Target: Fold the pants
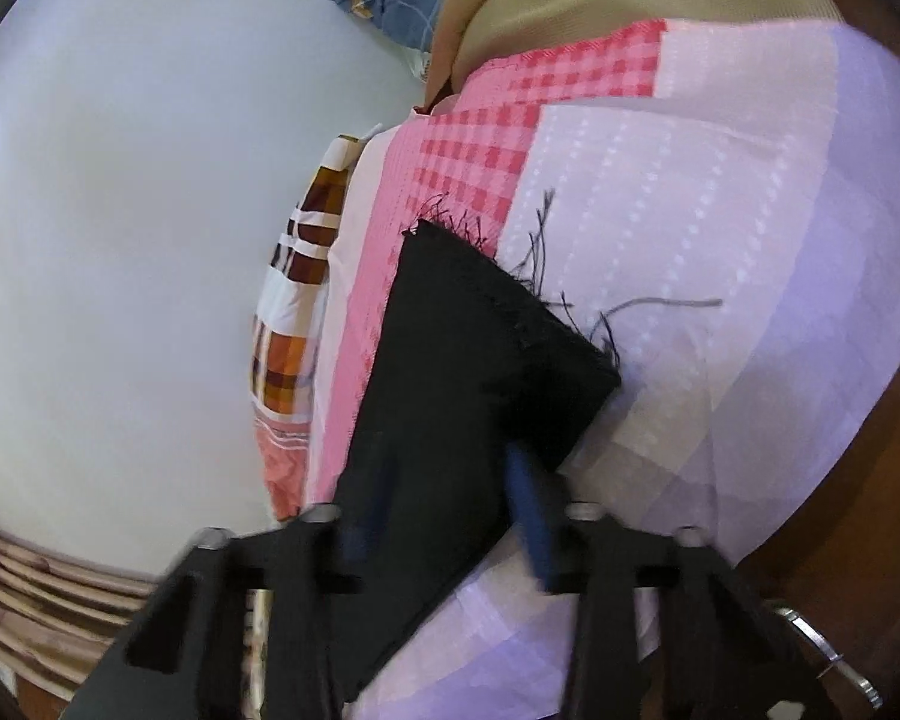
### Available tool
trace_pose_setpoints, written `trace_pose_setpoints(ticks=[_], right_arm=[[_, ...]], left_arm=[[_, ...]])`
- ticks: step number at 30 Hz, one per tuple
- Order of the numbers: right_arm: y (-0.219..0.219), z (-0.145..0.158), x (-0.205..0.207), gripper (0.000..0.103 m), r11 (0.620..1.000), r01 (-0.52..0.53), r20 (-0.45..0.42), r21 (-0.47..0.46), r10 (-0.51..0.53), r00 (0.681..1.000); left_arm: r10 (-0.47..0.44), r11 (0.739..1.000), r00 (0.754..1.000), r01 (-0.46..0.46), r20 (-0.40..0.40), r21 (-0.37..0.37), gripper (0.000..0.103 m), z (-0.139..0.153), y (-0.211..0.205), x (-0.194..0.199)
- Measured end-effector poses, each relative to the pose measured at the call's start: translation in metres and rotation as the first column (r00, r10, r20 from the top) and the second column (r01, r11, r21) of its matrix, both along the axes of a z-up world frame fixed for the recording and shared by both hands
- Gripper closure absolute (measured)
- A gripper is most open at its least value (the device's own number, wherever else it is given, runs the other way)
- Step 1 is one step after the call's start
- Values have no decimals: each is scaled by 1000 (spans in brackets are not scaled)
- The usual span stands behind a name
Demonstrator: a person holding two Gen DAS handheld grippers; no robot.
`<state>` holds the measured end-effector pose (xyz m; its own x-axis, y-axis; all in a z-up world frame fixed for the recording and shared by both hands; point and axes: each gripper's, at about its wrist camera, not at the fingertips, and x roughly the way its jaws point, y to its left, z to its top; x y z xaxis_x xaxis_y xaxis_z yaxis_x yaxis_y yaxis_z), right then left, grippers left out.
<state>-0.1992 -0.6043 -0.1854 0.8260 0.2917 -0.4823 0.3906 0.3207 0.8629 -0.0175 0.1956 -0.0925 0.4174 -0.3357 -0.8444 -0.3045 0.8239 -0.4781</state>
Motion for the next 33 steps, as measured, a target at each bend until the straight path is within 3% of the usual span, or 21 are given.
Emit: trace_pose_setpoints(ticks=[2,5,10,11,13,17,21,23,25,28,30,33], right_arm=[[3,4,4,87,998,-25,-47,-63,22,999],[2,0,9,87,996,-33,-88,-83,25,996],[-6,-15,10,84,1000,-2,-101,-30,-1,995],[-4,-13,13,85,998,-15,-111,-56,9,994],[-1,-8,19,96,993,-38,-159,-107,21,987],[8,19,29,98,966,-75,-215,-246,21,976],[16,59,35,101,875,-128,-254,-466,7,967],[12,52,35,101,874,-146,-288,-464,8,958],[6,34,34,101,896,-142,-316,-421,2,949],[2,15,28,101,917,-114,-320,-382,-16,947],[2,16,28,101,919,-103,-310,-382,-23,950],[-1,14,28,101,927,-106,-305,-360,-9,952]], left_arm=[[3,1000,1000,-3,-1,-1,84,0,0,0],[6,1000,1000,-6,-2,-2,84,-1,-1,1],[6,1000,1000,-6,-2,-4,83,-1,-1,0],[6,1000,1000,-6,-1,-2,83,-1,0,0],[5,1000,1000,-5,-2,0,83,-1,-1,0],[6,1000,1000,-6,0,3,83,-1,-1,0],[6,1000,1000,-6,-7,6,80,-1,0,1],[0,1000,1000,0,-13,7,78,-3,-1,0],[-2,1000,1000,3,-13,11,75,-5,-1,-1],[20,1000,1000,-20,-22,6,63,-9,4,-2],[29,999,999,-30,-26,-25,63,-12,8,-3],[12,1000,1000,-12,-24,-2,63,-10,4,-1]])
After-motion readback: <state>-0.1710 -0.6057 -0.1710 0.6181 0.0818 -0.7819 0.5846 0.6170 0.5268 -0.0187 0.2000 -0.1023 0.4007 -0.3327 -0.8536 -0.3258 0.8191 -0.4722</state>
